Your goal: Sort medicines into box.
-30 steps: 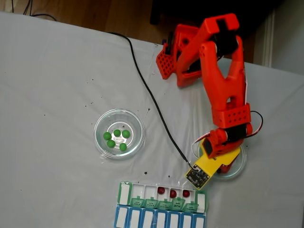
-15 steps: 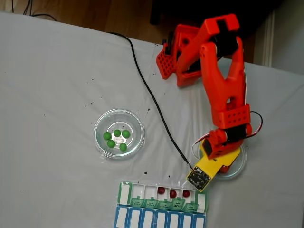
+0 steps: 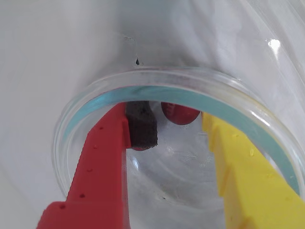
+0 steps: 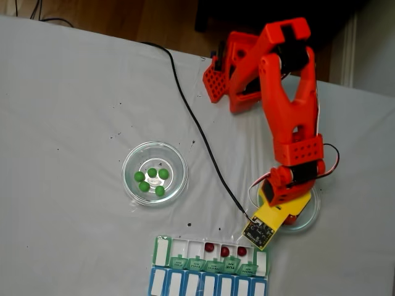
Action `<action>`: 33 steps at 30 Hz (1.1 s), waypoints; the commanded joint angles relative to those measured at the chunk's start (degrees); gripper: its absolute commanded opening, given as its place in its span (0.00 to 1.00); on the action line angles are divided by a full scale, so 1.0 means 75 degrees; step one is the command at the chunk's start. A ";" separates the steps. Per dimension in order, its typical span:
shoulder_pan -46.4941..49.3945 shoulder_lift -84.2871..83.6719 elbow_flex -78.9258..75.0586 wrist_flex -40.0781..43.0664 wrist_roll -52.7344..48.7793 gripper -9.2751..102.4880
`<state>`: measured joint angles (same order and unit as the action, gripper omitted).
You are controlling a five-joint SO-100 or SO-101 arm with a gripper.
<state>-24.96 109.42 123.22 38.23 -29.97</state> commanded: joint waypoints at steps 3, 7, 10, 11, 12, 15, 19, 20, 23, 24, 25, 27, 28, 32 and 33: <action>0.0176 0.0434 -0.0047 -0.0164 -0.0164 0.26; 0.0211 0.0410 0.0012 -0.0281 -0.0246 0.25; 0.0223 0.0410 0.0117 -0.0434 -0.0340 0.24; 0.0223 0.0410 0.0152 -0.0469 -0.0375 0.24; 0.0223 0.0410 0.0187 -0.0480 -0.0410 0.24; 0.0223 0.0457 0.0316 -0.0574 -0.0480 0.22; 0.0223 0.0504 0.0398 -0.0656 -0.0504 0.21; 0.0223 0.0504 0.0398 -0.0668 -0.0504 0.21; 0.0223 0.0527 0.0410 -0.0703 -0.0504 0.19; 0.0223 0.0551 0.0434 -0.0715 -0.0492 0.19; 0.0223 0.0574 0.0469 -0.0750 -0.0492 0.18; 0.0211 0.0656 0.0539 -0.0797 -0.0492 0.16; 0.0199 0.0691 0.0574 -0.0820 -0.0469 0.14; 0.0129 0.1066 0.0926 -0.0855 -0.0562 0.10; 0.0070 0.1242 0.1078 -0.0891 -0.0516 0.10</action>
<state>-24.70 113.03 130.78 31.82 -33.49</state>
